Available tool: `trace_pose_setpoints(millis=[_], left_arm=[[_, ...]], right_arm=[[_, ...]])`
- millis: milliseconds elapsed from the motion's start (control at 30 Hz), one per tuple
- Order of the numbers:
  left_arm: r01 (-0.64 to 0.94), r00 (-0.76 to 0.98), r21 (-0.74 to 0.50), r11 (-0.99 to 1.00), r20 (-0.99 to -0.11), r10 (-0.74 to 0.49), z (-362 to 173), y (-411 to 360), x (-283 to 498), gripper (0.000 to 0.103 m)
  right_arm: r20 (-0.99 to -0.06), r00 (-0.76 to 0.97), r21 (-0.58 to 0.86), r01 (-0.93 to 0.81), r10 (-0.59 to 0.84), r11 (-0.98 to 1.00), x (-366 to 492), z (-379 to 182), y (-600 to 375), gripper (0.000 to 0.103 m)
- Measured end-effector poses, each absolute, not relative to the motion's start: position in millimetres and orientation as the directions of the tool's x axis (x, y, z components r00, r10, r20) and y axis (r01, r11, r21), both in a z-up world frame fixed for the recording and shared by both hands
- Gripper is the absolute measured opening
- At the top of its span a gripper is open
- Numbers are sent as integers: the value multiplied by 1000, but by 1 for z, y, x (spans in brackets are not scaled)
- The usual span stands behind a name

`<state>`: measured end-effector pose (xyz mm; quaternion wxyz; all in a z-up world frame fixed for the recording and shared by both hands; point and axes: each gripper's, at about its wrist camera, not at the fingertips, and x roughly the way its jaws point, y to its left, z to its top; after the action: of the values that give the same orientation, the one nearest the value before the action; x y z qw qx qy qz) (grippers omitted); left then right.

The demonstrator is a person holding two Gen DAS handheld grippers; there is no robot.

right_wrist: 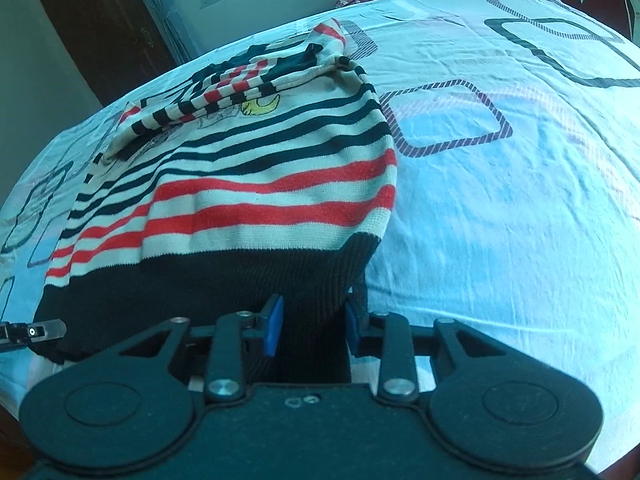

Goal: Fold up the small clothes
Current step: 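Grasp the black hem with both tools and fold it up over the collar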

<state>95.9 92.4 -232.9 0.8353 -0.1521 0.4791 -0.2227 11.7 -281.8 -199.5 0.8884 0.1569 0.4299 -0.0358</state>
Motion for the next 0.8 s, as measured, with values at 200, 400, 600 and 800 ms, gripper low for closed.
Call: trace_pose_setpoints(millis=[200, 400, 600, 800], left_arm=[[285, 453, -455, 844, -712, -537, -225, 89, 99, 11], [361, 569, -420, 833, -608, -554, -184, 84, 116, 11], [356, 673, -394, 847, -521, -525, -152, 76, 172, 11], [330, 729, -389, 860, -474, -494, -137, 56, 247, 11]], right_arm=[[-795, 591, 285, 163, 138, 945, 9, -195, -279, 9], [-673, 714, 389, 122, 191, 913, 24, -158, -279, 10], [-569, 802, 403, 83, 178, 912, 82, -128, -290, 10], [-490, 856, 418, 66, 164, 906, 159, -115, -308, 9]])
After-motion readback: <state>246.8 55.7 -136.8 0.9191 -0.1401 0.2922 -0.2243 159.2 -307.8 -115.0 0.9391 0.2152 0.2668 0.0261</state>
